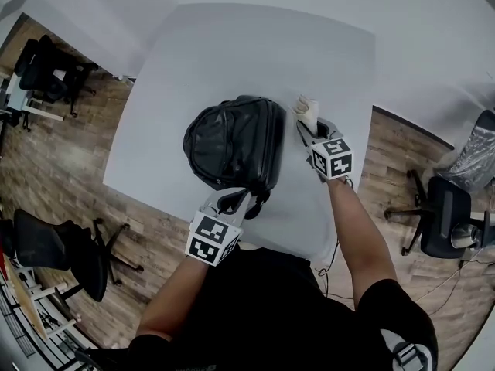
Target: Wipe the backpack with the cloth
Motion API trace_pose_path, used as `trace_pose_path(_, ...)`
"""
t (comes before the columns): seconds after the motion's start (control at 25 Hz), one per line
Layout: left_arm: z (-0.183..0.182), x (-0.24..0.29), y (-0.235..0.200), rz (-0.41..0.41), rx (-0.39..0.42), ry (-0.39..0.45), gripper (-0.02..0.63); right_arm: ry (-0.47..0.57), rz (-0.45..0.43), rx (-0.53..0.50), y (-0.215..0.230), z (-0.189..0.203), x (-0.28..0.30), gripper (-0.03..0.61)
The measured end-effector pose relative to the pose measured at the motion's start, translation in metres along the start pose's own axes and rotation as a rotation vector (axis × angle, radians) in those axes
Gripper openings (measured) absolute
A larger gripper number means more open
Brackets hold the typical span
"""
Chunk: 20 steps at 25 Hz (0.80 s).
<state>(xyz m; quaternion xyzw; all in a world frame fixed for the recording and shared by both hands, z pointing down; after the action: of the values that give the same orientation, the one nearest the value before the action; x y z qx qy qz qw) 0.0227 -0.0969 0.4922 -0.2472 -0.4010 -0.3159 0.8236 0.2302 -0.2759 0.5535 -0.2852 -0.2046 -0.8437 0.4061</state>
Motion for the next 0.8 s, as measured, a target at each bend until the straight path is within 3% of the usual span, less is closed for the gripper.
trace_pose_path(0.24,0.008,0.011,0.007,0.032,-0.018,-0.026,0.006,-0.015,0.05,-0.025,0.018,-0.01,0.029,0.094)
trace_pose_path(0.8,0.012,0.02,0.009,0.064,-0.021,-0.044,0.006,-0.061,0.061,-0.161,0.003,-0.015,0.048,0.094)
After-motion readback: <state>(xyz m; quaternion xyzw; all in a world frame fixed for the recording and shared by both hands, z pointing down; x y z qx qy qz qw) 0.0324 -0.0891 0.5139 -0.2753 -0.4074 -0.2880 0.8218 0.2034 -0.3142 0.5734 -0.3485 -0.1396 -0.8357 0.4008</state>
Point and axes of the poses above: the fingertips, and each gripper's own axes: x forward along the fingers, y to its right, z out of its underside, the point moved 6 cm from there along -x, backward along the fingers, and after that the axes turned 15 degrees about -y, right-handed, at the moved point
